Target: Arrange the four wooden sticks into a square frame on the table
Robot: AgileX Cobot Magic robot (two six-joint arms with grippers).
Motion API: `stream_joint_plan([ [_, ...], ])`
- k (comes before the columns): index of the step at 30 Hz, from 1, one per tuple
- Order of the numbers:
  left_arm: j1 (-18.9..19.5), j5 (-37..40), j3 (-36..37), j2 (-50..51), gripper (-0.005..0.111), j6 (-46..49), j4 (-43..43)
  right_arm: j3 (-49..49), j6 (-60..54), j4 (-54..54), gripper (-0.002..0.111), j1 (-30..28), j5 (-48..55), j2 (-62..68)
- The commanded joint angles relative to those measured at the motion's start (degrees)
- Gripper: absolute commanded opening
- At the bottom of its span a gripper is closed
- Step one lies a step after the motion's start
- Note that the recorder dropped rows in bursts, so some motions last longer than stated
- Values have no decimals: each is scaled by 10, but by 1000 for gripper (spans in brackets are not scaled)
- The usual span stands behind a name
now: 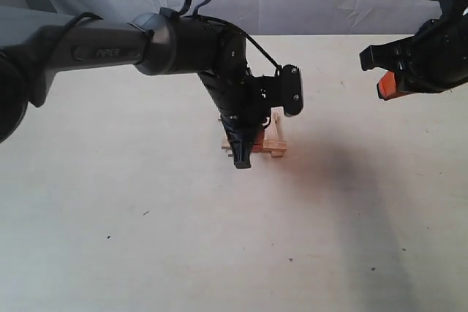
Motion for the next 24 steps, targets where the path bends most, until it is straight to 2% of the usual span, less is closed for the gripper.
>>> stream_joint_plan([
  [1,0,11,-3,-48,38,-104,25,-3,-2,13,0,-4,-8,0],
  [4,4,41,-3,-88,32,-233,73,-3,-3,14,0,-4,-9,0],
  [7,28,90,-3,-132,19,-339,75,-2,-6,9,0,-4,9,-2],
  [10,66,152,-3,-176,2,-408,74,15,-7,-10,0,-4,3,-27],
  [14,132,196,15,-248,0,-479,55,56,-7,-52,0,-4,-27,-94],
  [16,161,185,41,-296,0,-492,31,81,-7,-53,0,-4,-43,-141],
  [20,186,124,122,-411,0,-495,-3,126,-7,-63,0,-4,-66,-249],
  [23,186,50,215,-511,0,-495,-7,161,-8,-68,0,-4,-83,-334],
  [24,186,-10,286,-587,0,-494,-19,189,-24,-68,0,-4,-100,-386],
])
